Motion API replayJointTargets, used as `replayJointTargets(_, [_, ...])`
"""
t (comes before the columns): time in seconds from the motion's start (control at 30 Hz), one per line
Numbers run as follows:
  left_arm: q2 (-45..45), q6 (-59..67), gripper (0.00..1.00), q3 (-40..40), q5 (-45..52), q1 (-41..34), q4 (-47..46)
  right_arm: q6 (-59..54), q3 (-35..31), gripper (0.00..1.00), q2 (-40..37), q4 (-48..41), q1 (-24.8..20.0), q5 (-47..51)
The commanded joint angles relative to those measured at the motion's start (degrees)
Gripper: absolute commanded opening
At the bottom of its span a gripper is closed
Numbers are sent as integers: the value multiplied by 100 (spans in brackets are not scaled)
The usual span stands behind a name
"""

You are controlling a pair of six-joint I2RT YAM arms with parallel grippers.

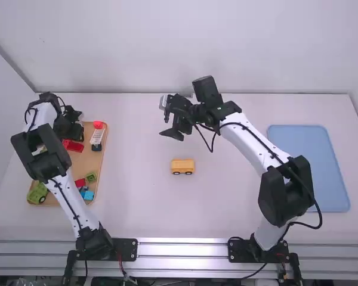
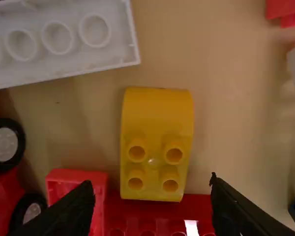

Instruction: Assemble lego blocks to make yellow taxi

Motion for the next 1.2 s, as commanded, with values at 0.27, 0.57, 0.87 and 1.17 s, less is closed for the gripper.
replayJointTargets(0.27, [13, 170, 54, -372, 144, -33, 398, 37, 186, 99, 42, -59, 28, 83])
replayJointTargets(0.57, [-28, -127, 21, -435, 376, -33, 616, 37, 186, 99, 42, -111, 28, 120])
replayJointTargets(0.87, [-1010, -448, 15, -688, 802, -68, 468, 37, 186, 99, 42, -275, -22, 249])
replayJointTargets(1.17, [-4022, 1366, 25, -3823, 1344, -1049, 1338, 37, 186, 99, 26, -407, -313, 243])
